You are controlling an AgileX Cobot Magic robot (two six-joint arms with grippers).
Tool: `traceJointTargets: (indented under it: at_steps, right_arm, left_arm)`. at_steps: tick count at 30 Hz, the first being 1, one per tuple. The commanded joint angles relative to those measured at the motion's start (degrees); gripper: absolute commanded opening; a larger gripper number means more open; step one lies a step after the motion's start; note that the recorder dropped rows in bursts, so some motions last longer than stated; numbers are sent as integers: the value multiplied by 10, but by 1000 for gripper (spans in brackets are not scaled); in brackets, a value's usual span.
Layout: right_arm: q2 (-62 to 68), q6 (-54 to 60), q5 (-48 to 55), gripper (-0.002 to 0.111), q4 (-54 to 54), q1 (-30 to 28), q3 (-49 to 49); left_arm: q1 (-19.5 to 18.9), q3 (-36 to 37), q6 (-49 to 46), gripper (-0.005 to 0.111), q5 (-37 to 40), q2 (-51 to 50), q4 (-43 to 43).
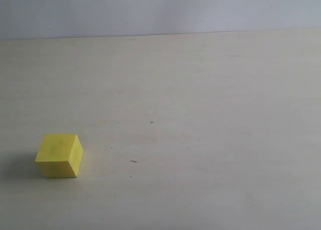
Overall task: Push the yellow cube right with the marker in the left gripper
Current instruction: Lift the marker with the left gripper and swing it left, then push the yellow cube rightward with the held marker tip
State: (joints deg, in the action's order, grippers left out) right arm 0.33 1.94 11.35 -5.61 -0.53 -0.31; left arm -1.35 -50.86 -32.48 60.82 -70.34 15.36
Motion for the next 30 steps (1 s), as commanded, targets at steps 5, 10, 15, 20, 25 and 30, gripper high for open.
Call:
traceJointTargets:
  at_steps: [5, 10, 15, 20, 25, 30]
  right_arm:
    - [-3, 4, -2, 0, 2, 2, 3]
    - [-3, 4, -2, 0, 2, 2, 3]
    - [-3, 4, -2, 0, 2, 2, 3]
    - [-3, 4, -2, 0, 2, 2, 3]
    - [-3, 4, -2, 0, 2, 2, 3]
    - [-3, 4, -2, 0, 2, 2, 3]
  left_arm:
    - [-3, 81, -371, 0, -118, -55, 41]
    - [-1, 111, -427, 0, -233, -129, -13]
    - [-1, 116, -450, 0, -241, -179, -17]
    - [9, 116, -472, 0, -236, -191, -59]
    - [114, 116, -463, 0, -236, -191, -78]
    - [137, 116, -369, 0, -223, -190, -15]
